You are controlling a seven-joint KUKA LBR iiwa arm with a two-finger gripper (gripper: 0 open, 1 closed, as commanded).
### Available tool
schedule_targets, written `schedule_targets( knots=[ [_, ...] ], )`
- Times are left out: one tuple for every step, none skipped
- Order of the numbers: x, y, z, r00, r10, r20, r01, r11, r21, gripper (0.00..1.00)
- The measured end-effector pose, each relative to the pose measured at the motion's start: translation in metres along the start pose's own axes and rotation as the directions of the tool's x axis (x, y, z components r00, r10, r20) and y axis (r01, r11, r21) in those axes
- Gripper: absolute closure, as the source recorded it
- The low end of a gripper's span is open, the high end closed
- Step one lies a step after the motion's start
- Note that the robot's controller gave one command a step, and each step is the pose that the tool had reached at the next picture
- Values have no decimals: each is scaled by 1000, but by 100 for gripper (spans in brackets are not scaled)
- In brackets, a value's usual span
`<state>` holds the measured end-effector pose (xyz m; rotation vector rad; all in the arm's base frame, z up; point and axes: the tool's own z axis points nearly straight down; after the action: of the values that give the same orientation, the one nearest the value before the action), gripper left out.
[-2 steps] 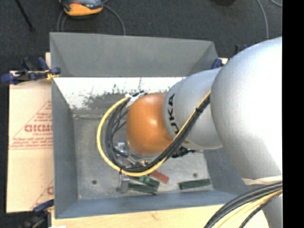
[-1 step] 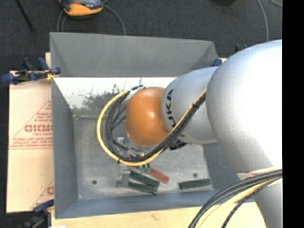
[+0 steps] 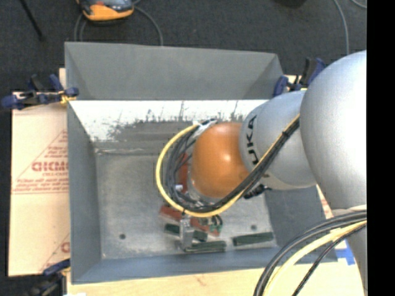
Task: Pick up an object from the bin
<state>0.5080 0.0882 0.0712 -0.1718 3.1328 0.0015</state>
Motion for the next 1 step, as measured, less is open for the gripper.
schedule_targets(
  knots=[
    [2, -24, 1, 995, -95, -3, 95, 995, 0, 100]
  ],
)
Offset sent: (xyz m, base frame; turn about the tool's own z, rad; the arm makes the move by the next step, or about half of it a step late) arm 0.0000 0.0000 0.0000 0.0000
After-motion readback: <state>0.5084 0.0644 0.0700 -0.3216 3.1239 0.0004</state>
